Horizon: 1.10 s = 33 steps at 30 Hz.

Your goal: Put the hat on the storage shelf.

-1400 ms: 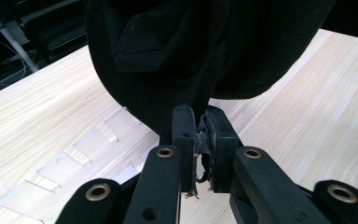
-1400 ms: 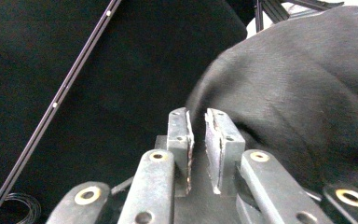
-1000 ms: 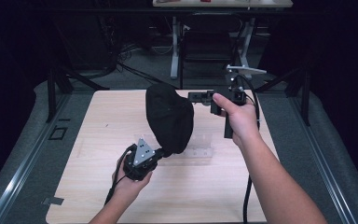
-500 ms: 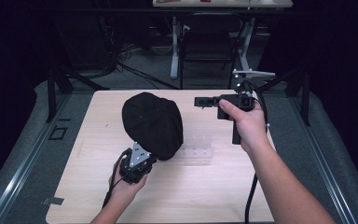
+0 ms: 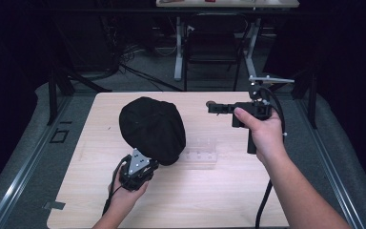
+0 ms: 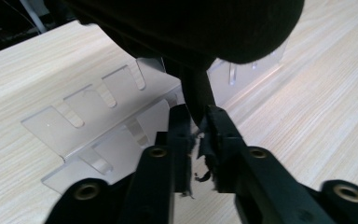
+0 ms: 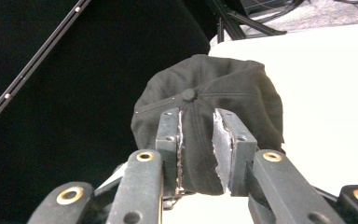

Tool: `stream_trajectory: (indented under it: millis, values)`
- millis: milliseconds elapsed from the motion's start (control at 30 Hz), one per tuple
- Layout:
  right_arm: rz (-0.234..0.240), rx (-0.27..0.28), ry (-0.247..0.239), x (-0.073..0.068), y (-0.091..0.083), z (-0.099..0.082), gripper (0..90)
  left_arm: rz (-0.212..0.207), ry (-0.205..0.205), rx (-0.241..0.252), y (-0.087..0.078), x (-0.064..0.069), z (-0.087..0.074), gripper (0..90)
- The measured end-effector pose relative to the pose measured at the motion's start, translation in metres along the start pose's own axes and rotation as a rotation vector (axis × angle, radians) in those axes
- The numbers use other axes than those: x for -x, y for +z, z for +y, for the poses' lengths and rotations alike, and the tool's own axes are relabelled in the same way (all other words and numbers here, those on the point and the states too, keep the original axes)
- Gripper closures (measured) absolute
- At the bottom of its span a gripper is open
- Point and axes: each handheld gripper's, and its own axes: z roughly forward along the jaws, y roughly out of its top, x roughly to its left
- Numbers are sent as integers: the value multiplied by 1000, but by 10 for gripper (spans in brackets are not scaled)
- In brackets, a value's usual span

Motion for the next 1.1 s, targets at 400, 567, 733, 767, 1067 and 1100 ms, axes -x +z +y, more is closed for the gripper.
stream_trajectory:
  millis: [400,567,733,767,1067,1100]
  values:
    - [-114,12,-46,13,-24,-18,635,-15,-118,13,-25,-25,-11,524]
    - [-192,11,-91,17,-31,-30,600,-9,-152,10,-35,-34,-19,481]
    - [-252,5,-138,23,-34,-48,590,7,-173,3,-42,-41,-29,461]
    - [-253,12,-140,25,-34,-52,590,9,-178,6,-43,-42,-31,460]
    - [-312,-15,-226,33,-28,-86,598,16,-221,23,-39,-45,-44,475]
    - [-320,-13,-240,34,-26,-90,596,17,-221,23,-39,-46,-45,475]
